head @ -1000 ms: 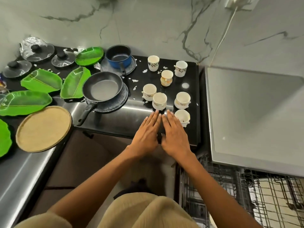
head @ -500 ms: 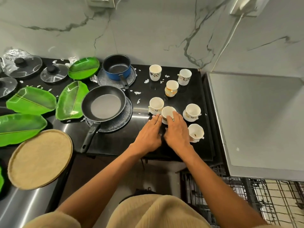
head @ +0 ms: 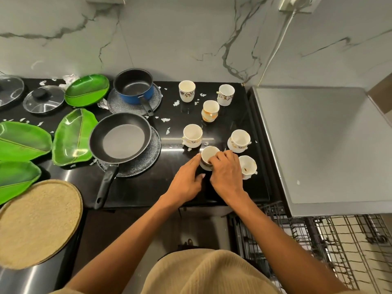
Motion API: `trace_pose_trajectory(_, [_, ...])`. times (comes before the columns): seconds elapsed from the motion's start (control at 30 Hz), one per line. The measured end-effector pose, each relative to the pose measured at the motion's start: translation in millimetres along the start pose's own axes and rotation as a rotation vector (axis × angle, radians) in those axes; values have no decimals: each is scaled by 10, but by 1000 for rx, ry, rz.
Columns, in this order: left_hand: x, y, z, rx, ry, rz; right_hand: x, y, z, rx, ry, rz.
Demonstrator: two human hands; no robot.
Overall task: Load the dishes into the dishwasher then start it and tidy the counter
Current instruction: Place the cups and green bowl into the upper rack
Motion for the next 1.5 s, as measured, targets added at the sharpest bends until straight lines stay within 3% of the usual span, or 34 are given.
trace_pose_trajectory(0.17, [-66, 35, -172, 49, -20, -147, 56, -67, -206, -3, 15, 52])
trace_pose_trajectory(0.33, [-101, 179, -371, 90, -25, -209, 200, -153, -478, -108, 92, 214])
trace_pose_trajectory(0.6, [178, 773, -735, -23, -11, -231, 935, -96, -1161, -341, 519, 788])
trace_pose_trajectory(0.8, [542, 1562, -949, -147, 43, -138, 1638, -68, -1816, -378, 811, 1122])
trace_pose_trajectory(0.93, [771, 2162, -1065, -173, 86, -109, 2102, -84, -2290, -366, 904, 1216])
trace_pose_trajectory(1.33, [1008, 3635, -1331, -281, -1, -105, 3154, 153, -3503, -250, 1345, 1468])
trace_pose_trajectory(1.43, [960, 3856, -1339, -241, -61, -70, 3301, 231, -3617, -190, 1340, 1453])
trace_pose_trajectory(1.5, [896, 3950, -1327, -225, -110, -40, 3424, 300, -3644, -172, 1209, 1260])
Point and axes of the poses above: each hand's wrist, its own z-axis towards the middle knuckle, its own y-axis out of the palm, x = y × z, the point moved 7 cm from there along z, towards the middle knuckle, and after that the axes turned 13 degrees about -z, right-handed, at the moved point
